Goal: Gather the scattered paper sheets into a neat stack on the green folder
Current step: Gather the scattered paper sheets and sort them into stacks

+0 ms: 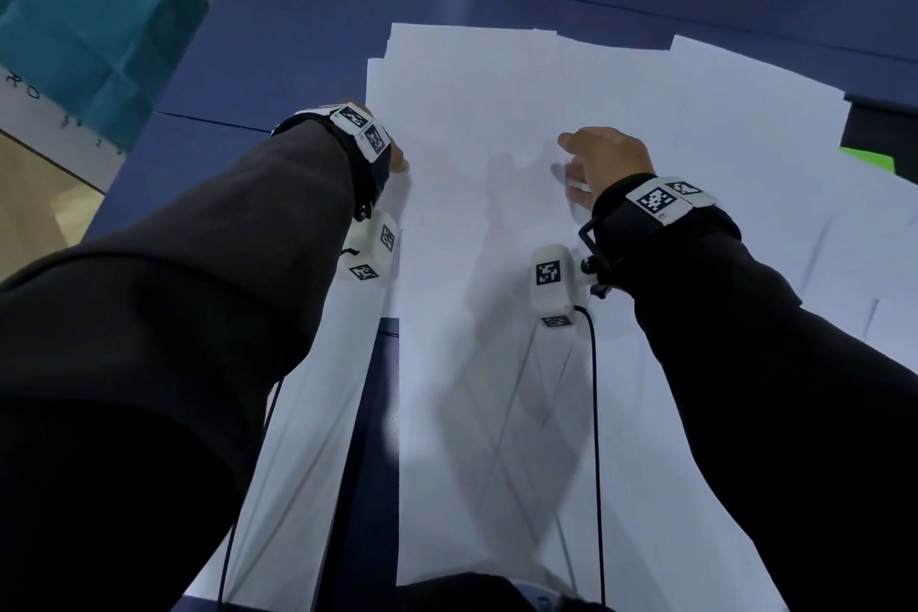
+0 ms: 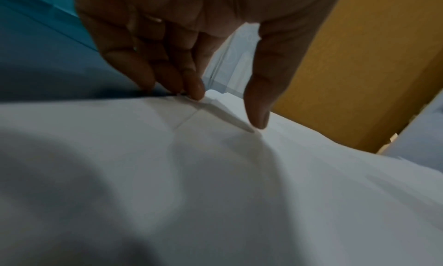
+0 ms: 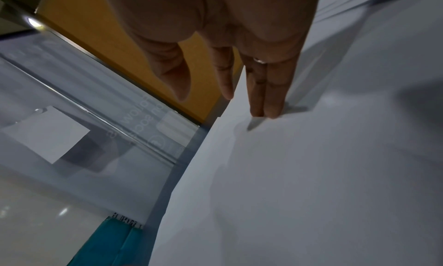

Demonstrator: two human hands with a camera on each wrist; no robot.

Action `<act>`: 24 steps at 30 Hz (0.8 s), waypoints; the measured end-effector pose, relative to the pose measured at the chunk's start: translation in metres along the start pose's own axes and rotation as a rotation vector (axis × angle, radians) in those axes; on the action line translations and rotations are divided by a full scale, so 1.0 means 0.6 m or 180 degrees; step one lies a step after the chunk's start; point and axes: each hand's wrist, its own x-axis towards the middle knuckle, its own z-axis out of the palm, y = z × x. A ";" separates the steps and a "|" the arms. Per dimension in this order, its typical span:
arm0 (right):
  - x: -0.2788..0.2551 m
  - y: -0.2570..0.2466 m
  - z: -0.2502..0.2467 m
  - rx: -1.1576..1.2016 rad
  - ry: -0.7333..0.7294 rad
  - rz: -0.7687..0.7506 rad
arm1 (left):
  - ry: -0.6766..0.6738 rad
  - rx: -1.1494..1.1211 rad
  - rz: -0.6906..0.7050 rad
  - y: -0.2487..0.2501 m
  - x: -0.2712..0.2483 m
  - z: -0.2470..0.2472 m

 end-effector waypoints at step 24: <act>0.012 0.010 -0.002 -0.0060 -0.0322 -0.0058 | -0.0032 -0.0656 -0.0059 0.002 0.012 -0.004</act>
